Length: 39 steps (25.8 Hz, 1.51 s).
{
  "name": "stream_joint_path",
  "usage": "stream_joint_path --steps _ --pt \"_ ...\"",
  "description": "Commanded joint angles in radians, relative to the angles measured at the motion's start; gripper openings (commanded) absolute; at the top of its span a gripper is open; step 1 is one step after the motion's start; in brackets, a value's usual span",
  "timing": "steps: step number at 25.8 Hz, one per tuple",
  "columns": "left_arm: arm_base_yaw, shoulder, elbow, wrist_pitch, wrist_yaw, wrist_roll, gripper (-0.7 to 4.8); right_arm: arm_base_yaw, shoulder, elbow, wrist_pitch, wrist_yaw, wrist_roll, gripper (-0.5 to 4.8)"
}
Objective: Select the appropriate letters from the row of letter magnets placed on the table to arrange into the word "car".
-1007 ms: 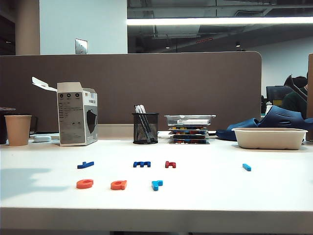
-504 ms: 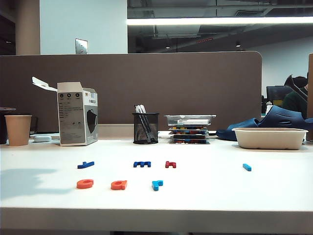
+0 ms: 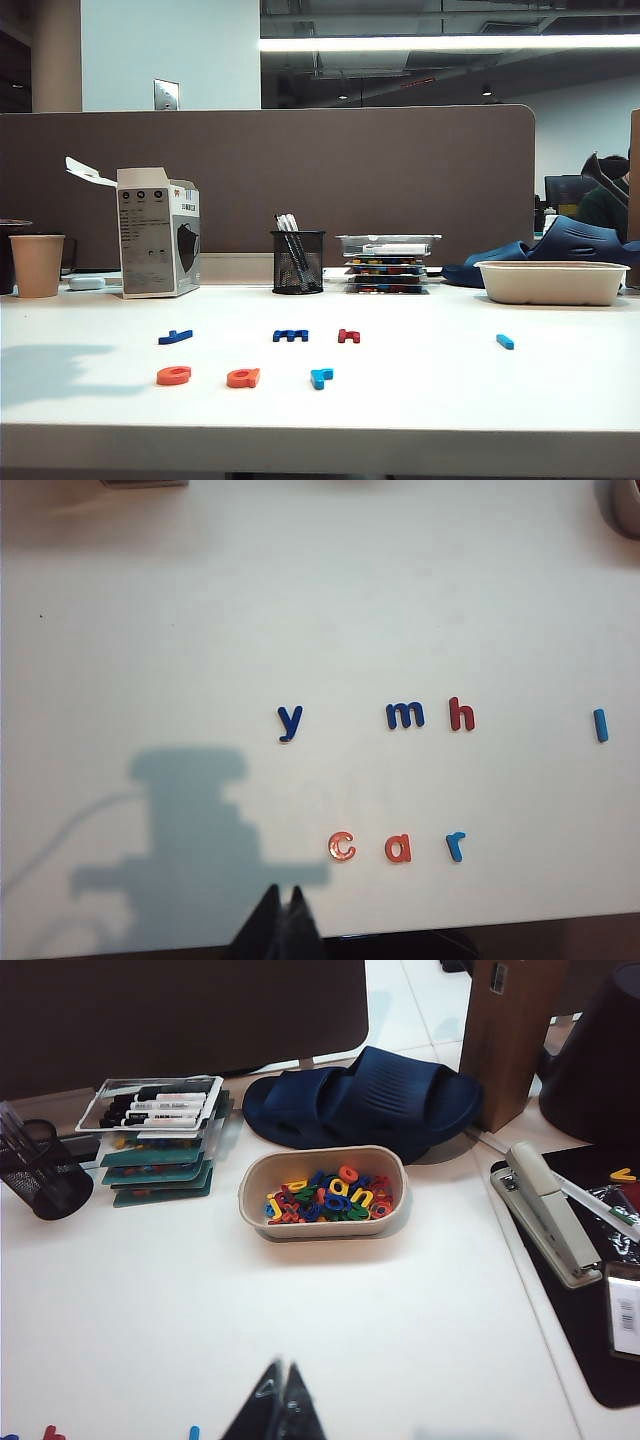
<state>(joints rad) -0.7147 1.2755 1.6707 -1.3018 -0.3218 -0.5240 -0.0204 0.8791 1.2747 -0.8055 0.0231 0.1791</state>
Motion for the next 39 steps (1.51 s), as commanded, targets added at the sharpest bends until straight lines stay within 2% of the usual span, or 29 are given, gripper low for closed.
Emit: stream_joint_path --steps 1,7,15,22,29,39 --pt "0.0 -0.003 0.003 0.002 -0.072 0.004 -0.06 -0.019 -0.023 -0.017 0.018 -0.005 -0.005 -0.02" --pt "0.0 -0.004 0.003 0.002 -0.241 0.06 -0.06 -0.036 -0.068 -0.075 0.026 -0.008 -0.005 -0.02" --pt "0.005 -0.004 0.003 0.029 -0.271 0.111 -0.06 -0.043 -0.138 -0.156 0.052 -0.026 -0.005 -0.02" --pt "0.006 -0.008 0.003 0.047 -0.412 0.132 -0.06 -0.043 -0.209 -0.209 0.054 -0.023 -0.005 -0.02" --pt "0.006 -0.014 0.003 -0.012 -0.411 0.15 -0.06 -0.042 -0.238 -0.219 0.047 -0.022 -0.005 -0.02" --pt "0.006 -0.014 0.003 0.023 -0.411 0.151 -0.06 -0.042 -0.256 -0.22 0.048 -0.026 -0.014 -0.02"
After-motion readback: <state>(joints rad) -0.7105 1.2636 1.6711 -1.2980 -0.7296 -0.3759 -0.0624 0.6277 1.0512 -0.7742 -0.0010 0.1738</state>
